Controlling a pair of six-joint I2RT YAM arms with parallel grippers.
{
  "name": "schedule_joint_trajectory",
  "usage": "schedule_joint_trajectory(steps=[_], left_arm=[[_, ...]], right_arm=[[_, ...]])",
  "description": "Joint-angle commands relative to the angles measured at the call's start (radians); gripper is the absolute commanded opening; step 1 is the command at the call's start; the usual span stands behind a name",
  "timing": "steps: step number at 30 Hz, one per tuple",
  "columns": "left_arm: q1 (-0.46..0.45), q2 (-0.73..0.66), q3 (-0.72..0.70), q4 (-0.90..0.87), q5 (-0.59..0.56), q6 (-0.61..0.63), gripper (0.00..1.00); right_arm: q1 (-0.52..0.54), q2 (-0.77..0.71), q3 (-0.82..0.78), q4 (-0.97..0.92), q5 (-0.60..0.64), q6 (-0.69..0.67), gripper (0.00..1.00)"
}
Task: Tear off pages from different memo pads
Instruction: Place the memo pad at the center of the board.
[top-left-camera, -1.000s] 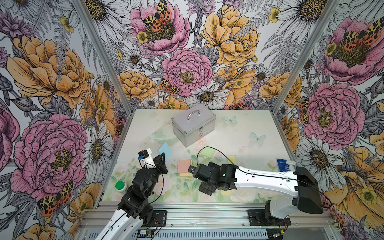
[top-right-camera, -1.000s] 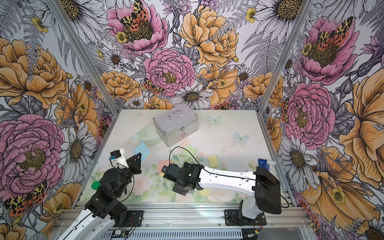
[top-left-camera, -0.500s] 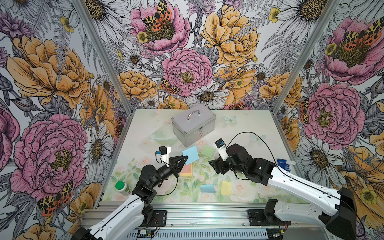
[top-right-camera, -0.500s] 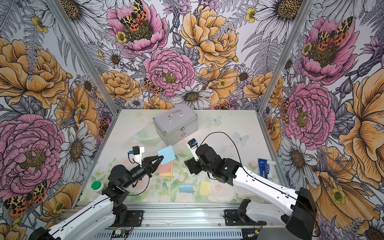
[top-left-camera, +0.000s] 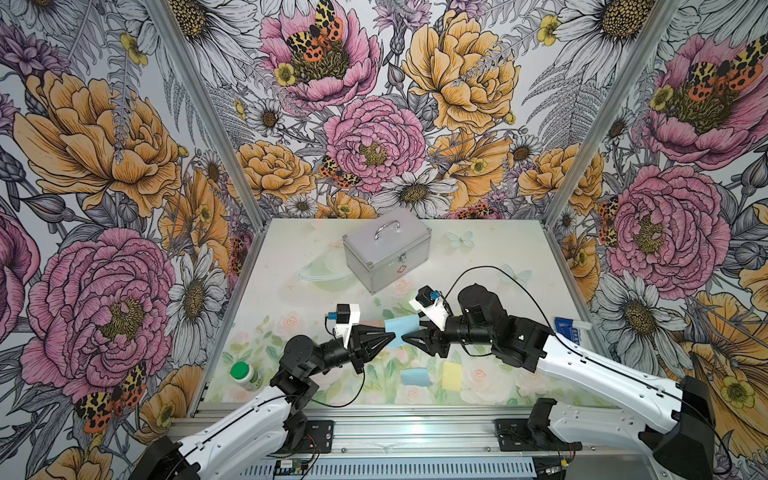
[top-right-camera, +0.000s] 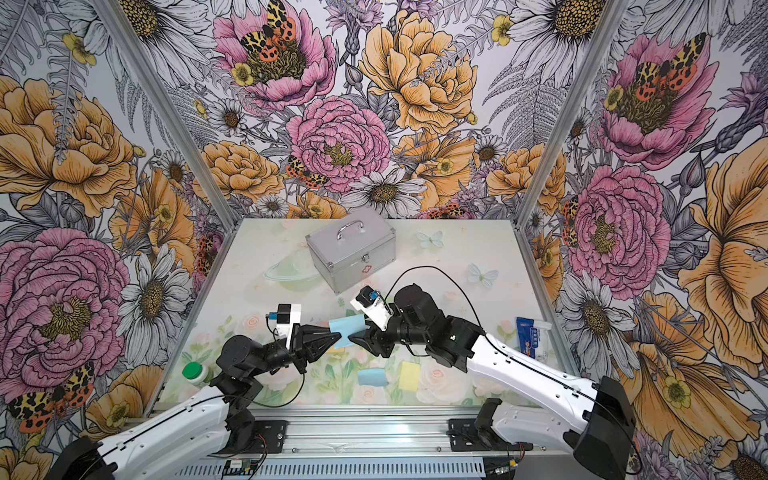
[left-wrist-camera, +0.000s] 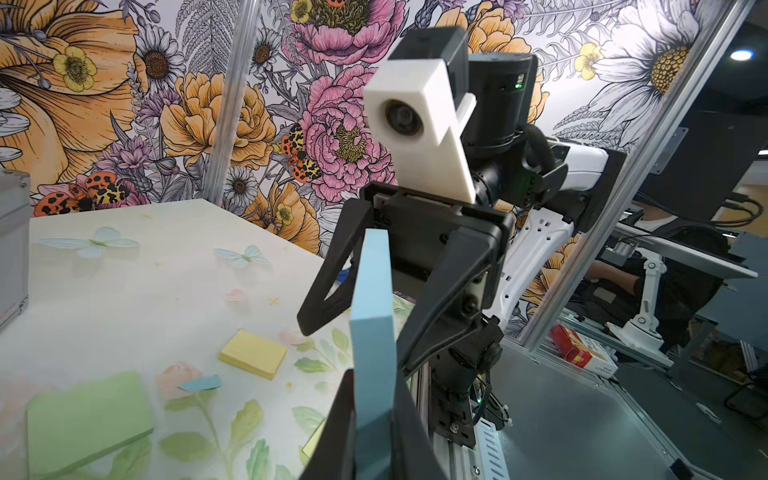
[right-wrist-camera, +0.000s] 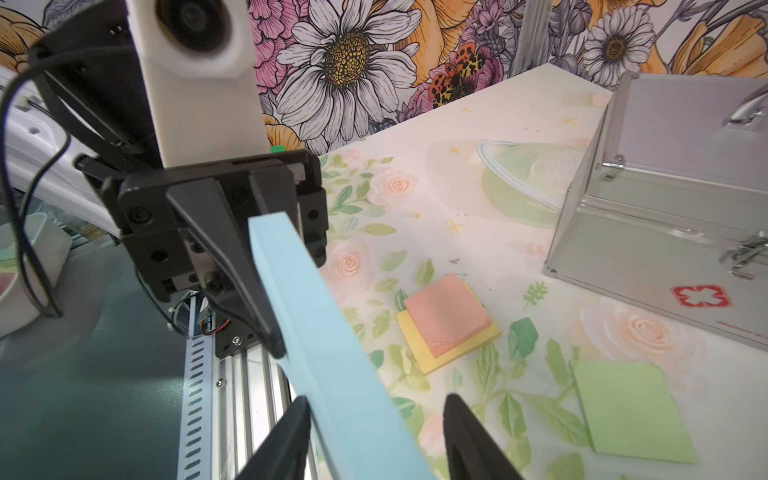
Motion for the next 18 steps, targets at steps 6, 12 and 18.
schedule_joint_trajectory(steps=[6, 12, 18], left_arm=[[-0.03, -0.084, 0.054, -0.203, -0.223, 0.077, 0.75], [-0.03, -0.346, 0.041, -0.537, -0.614, 0.127, 0.99], [-0.035, -0.56, 0.047, -0.728, -0.762, 0.106, 0.99]], right_arm=[[-0.012, 0.003, 0.064, -0.019, 0.193, 0.014, 0.0], [-0.326, 0.238, 0.335, -0.564, 0.477, 0.025, 0.0], [-0.55, 0.586, 0.529, -0.81, 0.406, -0.092, 0.0]])
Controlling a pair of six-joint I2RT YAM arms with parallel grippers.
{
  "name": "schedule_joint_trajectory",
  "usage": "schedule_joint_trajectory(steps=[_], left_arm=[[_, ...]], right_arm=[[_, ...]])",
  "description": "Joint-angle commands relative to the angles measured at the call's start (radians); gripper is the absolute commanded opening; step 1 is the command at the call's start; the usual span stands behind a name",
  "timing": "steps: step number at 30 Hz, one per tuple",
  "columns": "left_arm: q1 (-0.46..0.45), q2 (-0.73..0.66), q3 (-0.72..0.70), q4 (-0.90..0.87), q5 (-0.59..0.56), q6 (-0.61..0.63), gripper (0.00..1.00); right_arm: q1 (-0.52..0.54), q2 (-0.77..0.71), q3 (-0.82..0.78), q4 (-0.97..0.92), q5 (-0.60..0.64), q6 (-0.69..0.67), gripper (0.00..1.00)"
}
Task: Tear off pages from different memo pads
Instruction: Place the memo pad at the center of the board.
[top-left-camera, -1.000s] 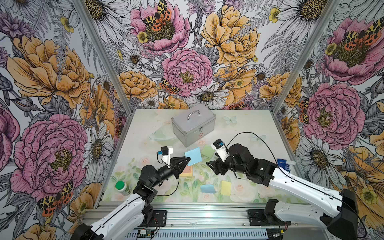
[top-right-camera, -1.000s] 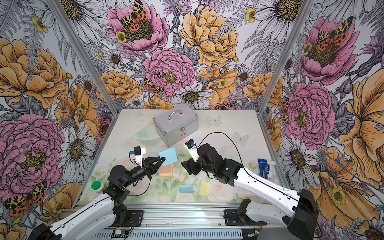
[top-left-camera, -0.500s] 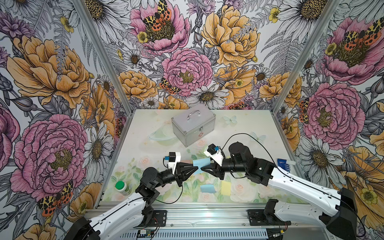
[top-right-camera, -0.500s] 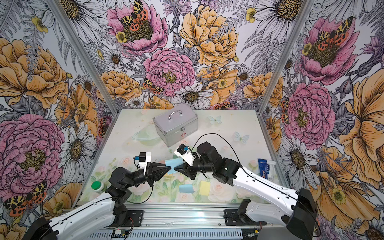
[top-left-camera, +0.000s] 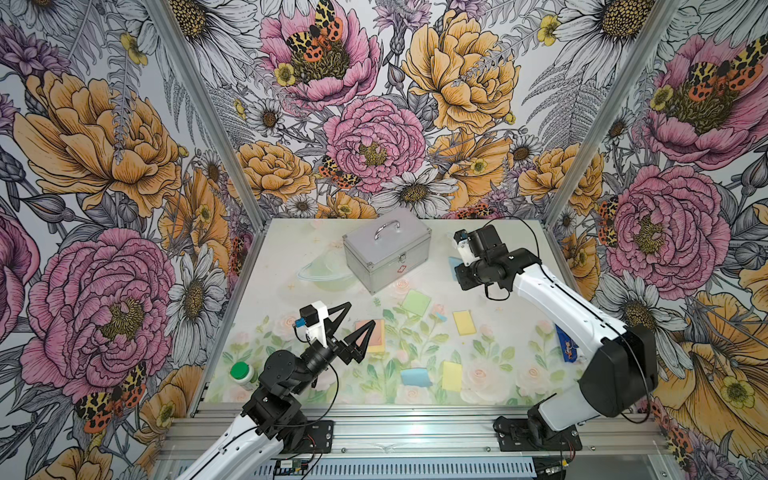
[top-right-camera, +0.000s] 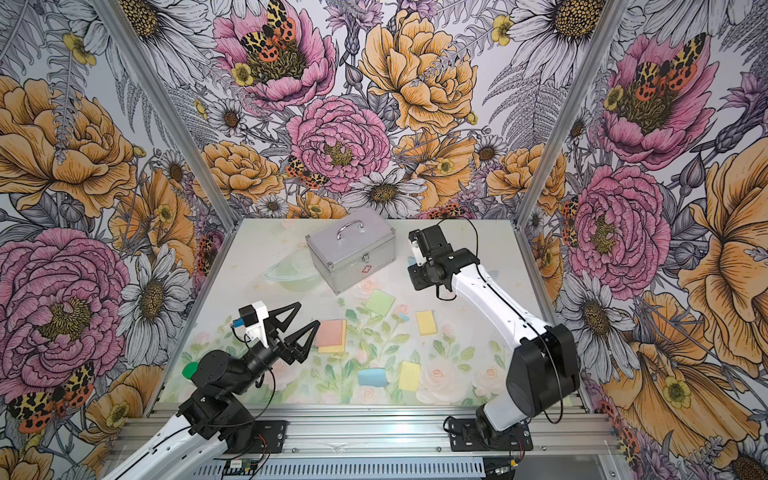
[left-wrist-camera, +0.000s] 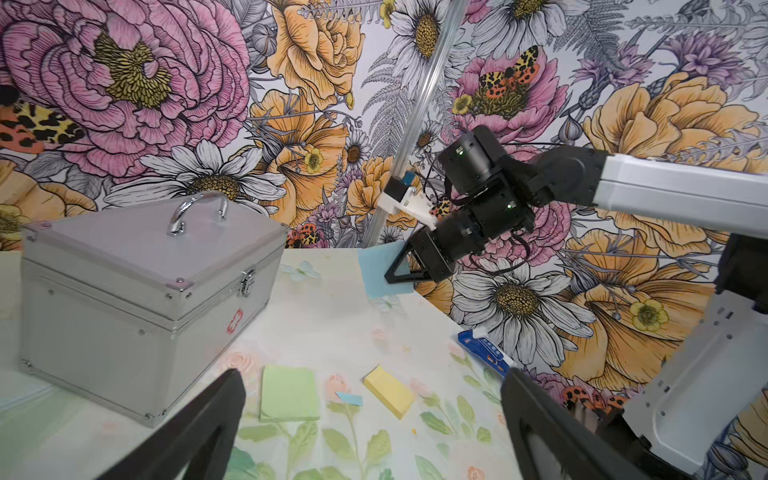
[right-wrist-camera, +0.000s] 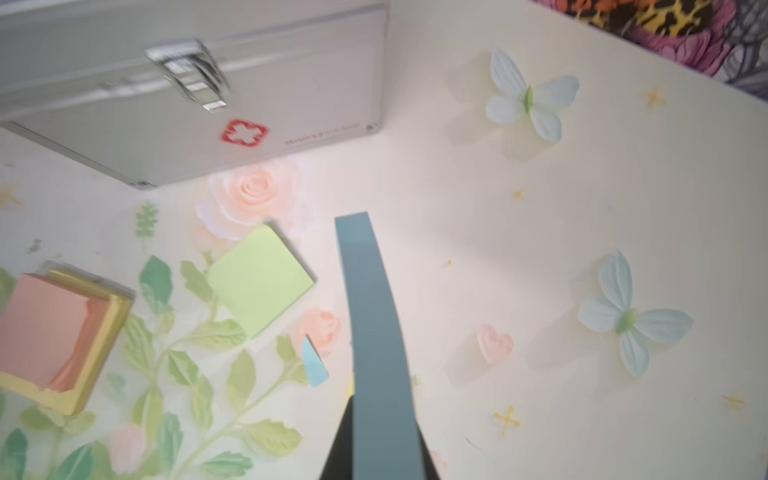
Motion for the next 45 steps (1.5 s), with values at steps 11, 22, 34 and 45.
schedule_joint_trajectory(steps=[11, 22, 34, 45], left_arm=[[-0.011, -0.063, 0.018, -0.155, -0.109, -0.046, 0.99], [-0.012, -0.062, 0.009, -0.151, -0.116, -0.057, 0.99], [-0.012, -0.023, 0.009, -0.151, -0.143, -0.026, 0.99], [-0.011, 0.004, 0.006, -0.148, -0.176, -0.02, 0.99]], right_arm=[[-0.196, 0.345, 0.225, -0.33, -0.519, -0.278, 0.03], [-0.271, 0.503, 0.334, -0.285, -0.269, -0.193, 0.28], [-0.256, 0.433, 0.368, -0.288, -0.101, -0.18, 0.73], [0.137, 0.299, 0.247, 0.015, -0.077, -0.28, 0.67]])
